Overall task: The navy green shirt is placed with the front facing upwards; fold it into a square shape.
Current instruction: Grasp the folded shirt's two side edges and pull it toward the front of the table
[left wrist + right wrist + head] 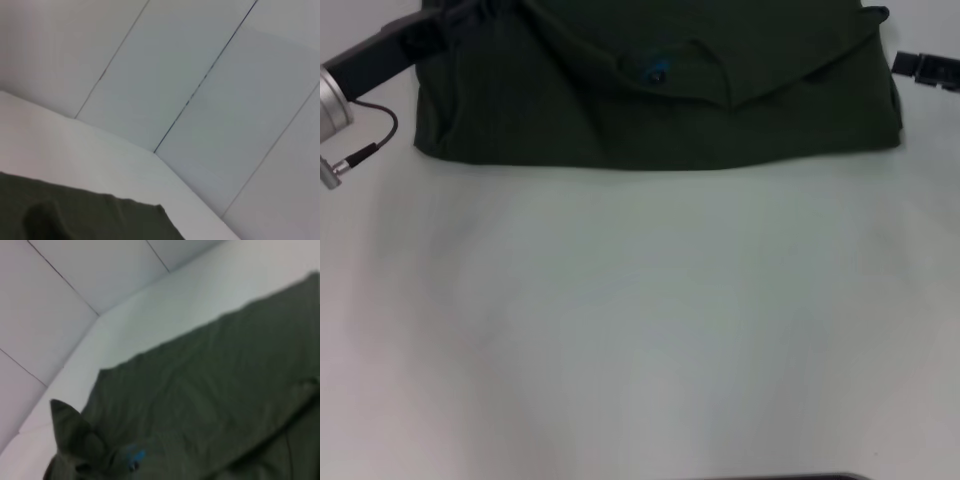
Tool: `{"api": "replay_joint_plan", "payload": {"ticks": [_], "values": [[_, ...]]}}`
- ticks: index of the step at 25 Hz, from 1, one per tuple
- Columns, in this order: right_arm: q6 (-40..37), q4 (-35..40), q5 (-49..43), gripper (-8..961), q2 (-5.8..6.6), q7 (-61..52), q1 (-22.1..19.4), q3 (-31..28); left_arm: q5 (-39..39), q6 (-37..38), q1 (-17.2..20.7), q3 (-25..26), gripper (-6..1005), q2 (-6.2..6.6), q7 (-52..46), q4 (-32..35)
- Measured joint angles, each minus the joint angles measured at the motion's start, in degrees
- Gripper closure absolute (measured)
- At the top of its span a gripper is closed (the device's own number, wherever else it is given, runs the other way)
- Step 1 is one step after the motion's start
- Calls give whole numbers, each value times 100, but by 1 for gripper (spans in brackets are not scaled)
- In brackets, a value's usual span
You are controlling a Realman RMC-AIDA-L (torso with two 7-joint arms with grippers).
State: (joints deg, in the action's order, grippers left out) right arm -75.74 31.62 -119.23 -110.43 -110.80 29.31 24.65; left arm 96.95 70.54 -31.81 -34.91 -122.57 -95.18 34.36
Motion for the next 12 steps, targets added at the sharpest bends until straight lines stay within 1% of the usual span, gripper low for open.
{"api": "replay_joint_plan", "payload": {"ticks": [4,9,12], "values": [[-12,4,-448,285,67,-614,24,12,17,40,69,-96,98,-9,6,8],[-79,11,-585,296,75,-1073,39,61,75,51,97,-229,98,-36,8,10],[-77,10,-600,297,75,-1165,37,66,77,51,108,-257,98,-49,13,1]]}}
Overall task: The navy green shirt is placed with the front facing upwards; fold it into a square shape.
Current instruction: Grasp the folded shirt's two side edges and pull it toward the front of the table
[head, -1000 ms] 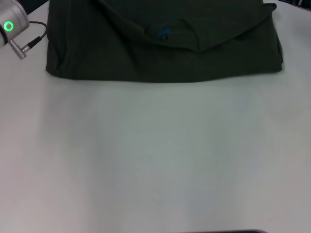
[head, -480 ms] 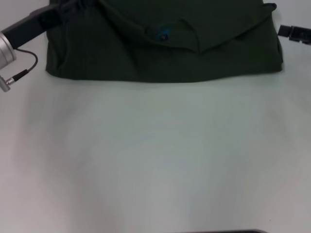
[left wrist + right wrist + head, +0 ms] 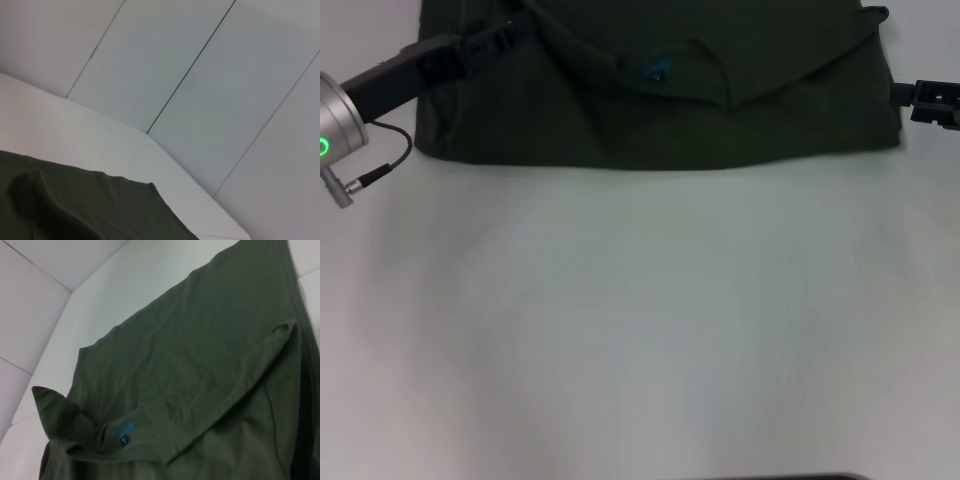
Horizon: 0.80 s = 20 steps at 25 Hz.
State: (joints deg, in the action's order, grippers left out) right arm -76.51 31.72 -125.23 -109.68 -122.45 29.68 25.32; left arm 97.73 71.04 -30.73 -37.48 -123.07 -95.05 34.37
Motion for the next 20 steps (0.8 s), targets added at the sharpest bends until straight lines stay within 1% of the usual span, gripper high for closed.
{"api": "replay_joint_plan", "payload": {"ticks": [3,9,17,20], "values": [[121,-1,-43,297,-43,26,-14,7,1,0,2,-5,98,-5,6,-23],[606,-72,-183,296,-113,68,-10,71,1,-43,5,-123,97,-14,45,-35],[1058,-73,-263,295,-292,180,140,184,1,-99,-37,-146,97,-41,58,-44],[1222,-122,-265,296,-325,212,216,291,1,-158,-49,-146,97,-48,58,-44]]}}
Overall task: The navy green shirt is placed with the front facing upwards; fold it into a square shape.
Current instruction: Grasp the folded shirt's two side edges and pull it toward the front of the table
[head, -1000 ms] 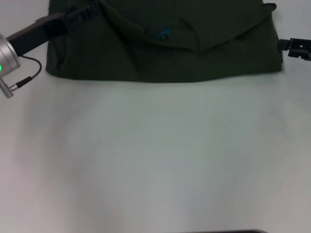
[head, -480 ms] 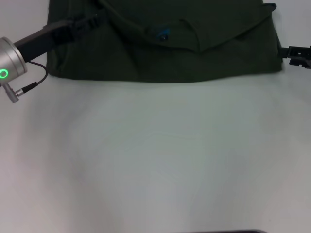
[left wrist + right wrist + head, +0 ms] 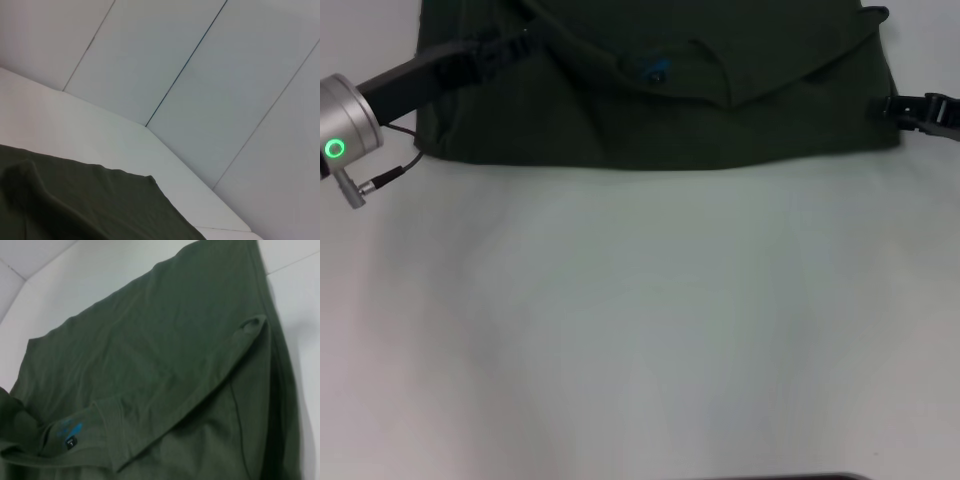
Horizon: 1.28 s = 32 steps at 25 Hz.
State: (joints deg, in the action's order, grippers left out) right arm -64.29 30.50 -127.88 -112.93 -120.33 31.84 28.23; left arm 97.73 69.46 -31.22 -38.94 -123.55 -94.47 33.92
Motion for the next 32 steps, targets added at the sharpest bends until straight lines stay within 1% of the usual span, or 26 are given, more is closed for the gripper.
{"api": "replay_joint_plan", "payload": {"ticks": [5,11,21,28,32], "values": [[216,-93,-1,302,-40,2,78,181,0,-51,-21,0,99,-2,0,0],[291,-93,21,312,-60,1,98,203,-1,-109,-33,0,98,-3,0,0],[295,-95,43,534,-91,-13,119,164,-4,-125,-41,0,98,-11,0,0],[252,-97,44,782,-94,0,60,159,15,-207,-35,-67,98,11,0,10],[247,-93,44,910,-64,2,34,153,387,-287,-26,-138,98,43,1,81]]}}
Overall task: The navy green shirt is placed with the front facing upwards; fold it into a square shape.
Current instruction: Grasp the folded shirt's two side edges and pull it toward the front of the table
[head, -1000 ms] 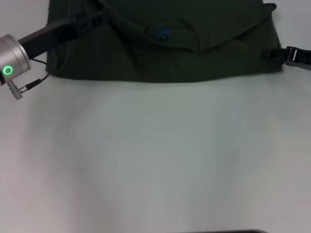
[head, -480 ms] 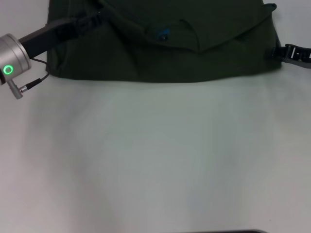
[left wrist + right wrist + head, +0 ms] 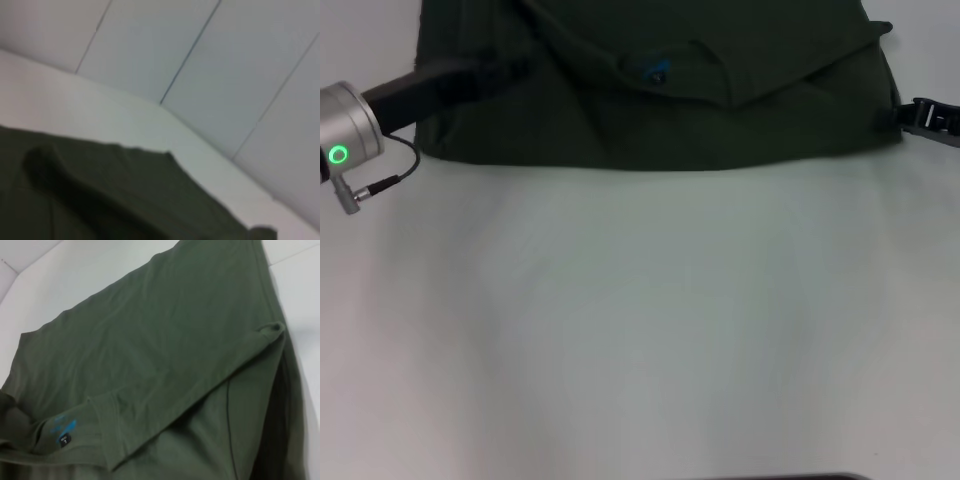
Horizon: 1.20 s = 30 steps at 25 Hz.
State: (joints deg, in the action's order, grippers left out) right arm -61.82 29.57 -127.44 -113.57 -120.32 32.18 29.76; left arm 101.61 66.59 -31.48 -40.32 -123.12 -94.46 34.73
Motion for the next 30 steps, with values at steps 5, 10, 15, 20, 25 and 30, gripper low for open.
{"api": "replay_joint_plan", "payload": {"ticks": [5,10,15,20,25,30], "values": [[-6,30,0,909,12,0,-9,-6,688,-183,11,-4,99,25,11,244],[-7,54,4,910,18,0,-7,-6,1046,-177,64,37,99,115,8,419],[-6,57,11,909,20,0,9,-6,1377,-340,85,67,99,168,-19,486],[-6,58,25,909,29,-5,18,-6,1574,-648,65,8,99,162,-15,471],[-6,58,80,910,39,-27,25,-5,1877,-701,12,-19,98,156,-4,454],[-7,57,89,910,56,-40,25,-5,2009,-663,1,-80,98,157,11,462]]}}
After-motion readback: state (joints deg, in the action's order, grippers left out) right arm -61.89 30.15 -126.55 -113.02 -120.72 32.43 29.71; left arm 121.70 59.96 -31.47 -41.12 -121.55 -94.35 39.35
